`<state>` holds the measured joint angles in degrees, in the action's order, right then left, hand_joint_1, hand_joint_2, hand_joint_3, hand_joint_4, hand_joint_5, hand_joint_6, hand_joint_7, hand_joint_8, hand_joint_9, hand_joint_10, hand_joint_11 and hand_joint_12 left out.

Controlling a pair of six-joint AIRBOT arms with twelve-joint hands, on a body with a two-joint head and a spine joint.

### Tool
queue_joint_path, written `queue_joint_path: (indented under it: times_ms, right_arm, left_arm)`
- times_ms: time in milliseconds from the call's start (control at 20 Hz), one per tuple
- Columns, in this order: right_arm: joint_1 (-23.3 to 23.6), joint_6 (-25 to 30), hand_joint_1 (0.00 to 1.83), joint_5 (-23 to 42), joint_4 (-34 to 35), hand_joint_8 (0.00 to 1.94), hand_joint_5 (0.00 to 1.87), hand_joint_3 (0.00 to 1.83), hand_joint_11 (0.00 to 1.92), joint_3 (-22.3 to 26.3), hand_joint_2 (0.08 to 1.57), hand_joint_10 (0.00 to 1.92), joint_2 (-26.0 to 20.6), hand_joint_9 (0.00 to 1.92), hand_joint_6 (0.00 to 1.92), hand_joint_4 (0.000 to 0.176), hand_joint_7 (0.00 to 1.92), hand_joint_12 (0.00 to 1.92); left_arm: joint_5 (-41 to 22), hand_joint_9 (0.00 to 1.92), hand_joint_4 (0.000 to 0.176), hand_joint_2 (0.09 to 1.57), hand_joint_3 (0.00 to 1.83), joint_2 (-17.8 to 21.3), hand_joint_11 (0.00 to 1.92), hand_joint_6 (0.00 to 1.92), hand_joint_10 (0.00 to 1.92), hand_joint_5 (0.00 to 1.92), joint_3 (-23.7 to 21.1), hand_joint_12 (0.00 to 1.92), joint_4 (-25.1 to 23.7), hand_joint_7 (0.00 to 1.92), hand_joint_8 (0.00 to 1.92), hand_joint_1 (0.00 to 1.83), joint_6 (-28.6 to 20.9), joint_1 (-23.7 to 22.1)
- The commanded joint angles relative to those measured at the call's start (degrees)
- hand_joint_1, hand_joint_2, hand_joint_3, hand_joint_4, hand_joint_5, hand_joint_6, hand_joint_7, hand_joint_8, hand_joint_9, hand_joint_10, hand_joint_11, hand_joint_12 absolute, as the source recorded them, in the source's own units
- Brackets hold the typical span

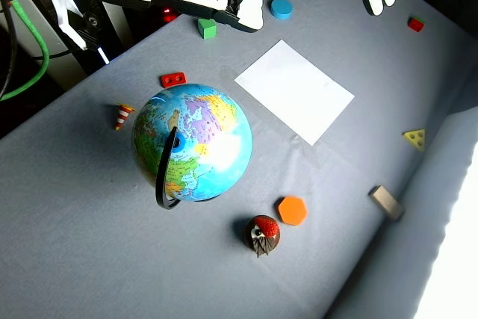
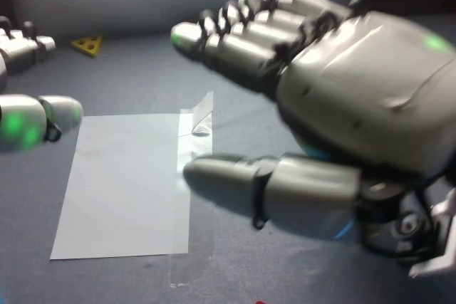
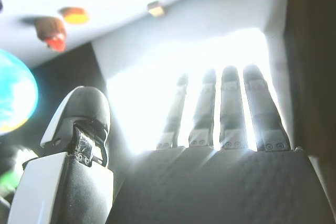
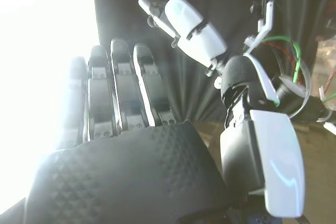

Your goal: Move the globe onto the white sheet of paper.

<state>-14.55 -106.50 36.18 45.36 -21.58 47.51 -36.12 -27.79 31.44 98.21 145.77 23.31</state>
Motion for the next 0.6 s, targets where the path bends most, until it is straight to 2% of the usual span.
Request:
queue_joint_path:
  times_ms: [0, 100, 150, 200, 250, 350, 450, 500, 550]
  right_arm:
    - [0.6, 3.2, 0.0, 2.5, -5.4, 0.0, 0.13, 0.0, 0.0, 0.2, 1.2, 0.0, -1.3, 0.17, 0.0, 0.0, 0.19, 0.24]
    - [1.0, 9.9, 0.0, 0.5, -10.6, 0.0, 0.14, 0.0, 0.0, -0.2, 1.2, 0.0, -3.9, 0.17, 0.0, 0.0, 0.2, 0.21]
    - [1.5, 14.2, 0.0, -1.6, -13.7, 0.0, 0.14, 0.0, 0.0, -0.7, 1.19, 0.0, -5.9, 0.17, 0.0, 0.0, 0.19, 0.21]
    - [2.0, 17.8, 0.0, -3.7, -16.1, 0.0, 0.14, 0.0, 0.0, -1.3, 1.19, 0.0, -7.4, 0.17, 0.0, 0.0, 0.19, 0.2]
    - [2.3, 20.9, 0.0, -5.2, -18.3, 0.0, 0.15, 0.0, 0.0, -1.9, 1.19, 0.0, -8.6, 0.17, 0.0, 0.0, 0.19, 0.2]
    - [2.6, 31.1, 0.0, -7.1, -26.7, 0.0, 0.15, 0.0, 0.0, -4.0, 1.18, 0.0, -11.0, 0.15, 0.0, 0.0, 0.17, 0.12]
    - [2.6, 39.4, 0.0, -7.1, -34.1, 0.0, 0.14, 0.0, 0.0, -6.7, 1.18, 0.0, -12.2, 0.14, 0.0, 0.0, 0.16, 0.07]
    - [2.5, 46.2, 0.0, -7.1, -40.0, 0.0, 0.14, 0.0, 0.0, -8.7, 1.17, 0.0, -12.6, 0.14, 0.0, 0.0, 0.15, 0.05]
    - [2.3, 56.9, 0.0, -5.8, -47.1, 0.0, 0.13, 0.0, 0.0, -10.9, 1.17, 0.0, -13.1, 0.14, 0.0, 0.0, 0.15, 0.04]
  left_arm:
    - [-0.1, 0.02, 0.044, 1.26, 0.0, -0.4, 0.0, 0.0, 0.01, 0.05, 0.3, 0.0, -3.5, 0.02, 0.0, 0.0, -2.6, 1.0]
    - [-0.5, 0.01, 0.043, 1.26, 0.0, -1.5, 0.0, 0.0, 0.0, 0.03, 0.2, 0.0, -9.8, 0.01, 0.0, 0.0, -13.6, 6.9]
    - [-2.2, 0.0, 0.041, 1.25, 0.0, -2.6, 0.0, 0.0, 0.0, 0.01, -0.1, 0.0, -16.2, 0.01, 0.0, 0.0, -24.3, 11.8]
    - [-4.4, 0.0, 0.039, 1.25, 0.0, -3.7, 0.0, 0.0, 0.0, 0.01, -0.6, 0.0, -21.0, 0.0, 0.0, 0.0, -32.1, 16.1]
    - [-6.1, 0.0, 0.033, 1.26, 0.0, -4.4, 0.0, 0.0, 0.0, 0.01, -1.0, 0.0, -23.3, 0.01, 0.0, 0.0, -36.0, 18.6]
    - [-11.0, 0.0, 0.029, 1.26, 0.0, -6.4, 0.0, 0.0, 0.0, 0.01, -2.3, 0.0, -29.0, 0.01, 0.0, 0.0, -43.2, 24.1]
    - [-16.4, 0.0, 0.023, 1.27, 0.0, -8.5, 0.0, 0.0, 0.0, 0.01, -3.6, 0.0, -33.0, 0.0, 0.0, 0.0, -48.1, 28.2]
    - [-19.2, 0.0, 0.023, 1.27, 0.01, -9.7, 0.0, 0.0, 0.0, 0.01, -4.2, 0.0, -34.6, 0.0, 0.0, 0.0, -50.2, 30.7]
    - [-22.0, 0.0, 0.023, 1.27, 0.01, -11.2, 0.0, 0.0, 0.0, 0.01, -4.6, 0.0, -36.0, 0.0, 0.0, 0.0, -52.4, 32.9]
